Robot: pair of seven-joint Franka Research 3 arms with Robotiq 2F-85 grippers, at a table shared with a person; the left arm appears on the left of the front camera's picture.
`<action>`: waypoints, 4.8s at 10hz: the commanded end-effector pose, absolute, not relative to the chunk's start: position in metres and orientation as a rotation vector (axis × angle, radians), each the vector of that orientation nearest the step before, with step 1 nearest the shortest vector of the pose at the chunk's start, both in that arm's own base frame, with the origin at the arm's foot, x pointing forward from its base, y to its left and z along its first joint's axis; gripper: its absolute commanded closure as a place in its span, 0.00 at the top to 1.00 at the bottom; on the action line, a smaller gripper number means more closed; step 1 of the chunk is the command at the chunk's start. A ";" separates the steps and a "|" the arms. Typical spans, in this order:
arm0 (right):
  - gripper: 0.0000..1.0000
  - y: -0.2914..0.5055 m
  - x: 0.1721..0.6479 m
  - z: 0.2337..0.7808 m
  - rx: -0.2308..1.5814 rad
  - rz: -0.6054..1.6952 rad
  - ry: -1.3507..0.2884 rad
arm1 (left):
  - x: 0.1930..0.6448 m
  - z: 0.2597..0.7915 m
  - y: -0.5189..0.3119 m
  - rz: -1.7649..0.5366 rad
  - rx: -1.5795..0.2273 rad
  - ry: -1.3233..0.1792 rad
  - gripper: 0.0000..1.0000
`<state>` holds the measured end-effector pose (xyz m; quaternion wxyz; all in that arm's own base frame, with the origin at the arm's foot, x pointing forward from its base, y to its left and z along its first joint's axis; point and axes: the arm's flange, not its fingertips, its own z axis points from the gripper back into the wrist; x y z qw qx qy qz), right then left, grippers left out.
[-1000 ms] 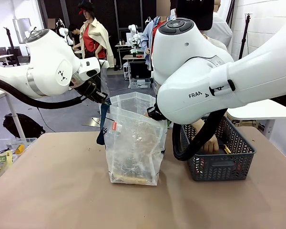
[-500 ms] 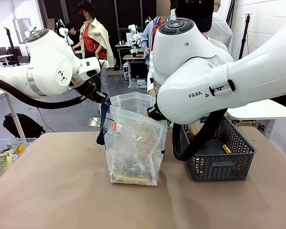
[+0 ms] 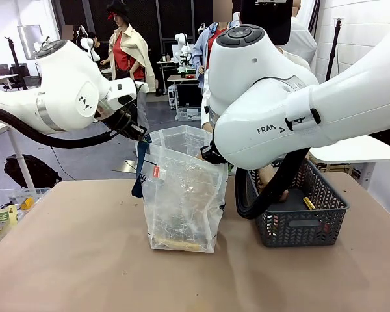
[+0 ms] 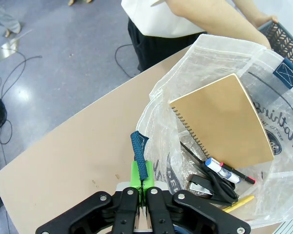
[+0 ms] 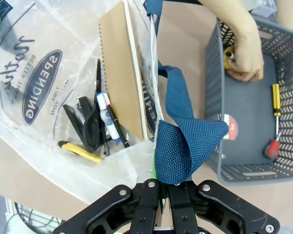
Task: Transfer purchased items from the store into the shopping bag.
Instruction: Move the Reusable shopping bag to the right side of the table.
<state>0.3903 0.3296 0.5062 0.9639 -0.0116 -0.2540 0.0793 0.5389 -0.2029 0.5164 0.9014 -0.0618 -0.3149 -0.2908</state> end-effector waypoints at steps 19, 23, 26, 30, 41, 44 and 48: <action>0.00 0.329 0.390 0.504 -0.024 0.154 -0.511 | 0.540 0.518 -0.200 -0.595 -0.127 -0.655 0.00; 0.00 0.329 0.390 0.504 -0.024 0.154 -0.511 | 0.540 0.518 -0.200 -0.595 -0.127 -0.655 0.00; 0.00 0.329 0.390 0.504 -0.024 0.154 -0.511 | 0.540 0.518 -0.200 -0.595 -0.127 -0.655 0.00; 0.00 0.329 0.390 0.504 -0.024 0.154 -0.511 | 0.540 0.518 -0.200 -0.595 -0.127 -0.655 0.00; 0.00 0.329 0.390 0.504 -0.024 0.154 -0.511 | 0.540 0.518 -0.200 -0.595 -0.127 -0.655 0.00; 0.00 0.329 0.390 0.504 -0.024 0.154 -0.511 | 0.540 0.518 -0.200 -0.595 -0.127 -0.655 0.00; 0.00 0.329 0.390 0.504 -0.024 0.154 -0.511 | 0.540 0.518 -0.200 -0.595 -0.127 -0.655 0.00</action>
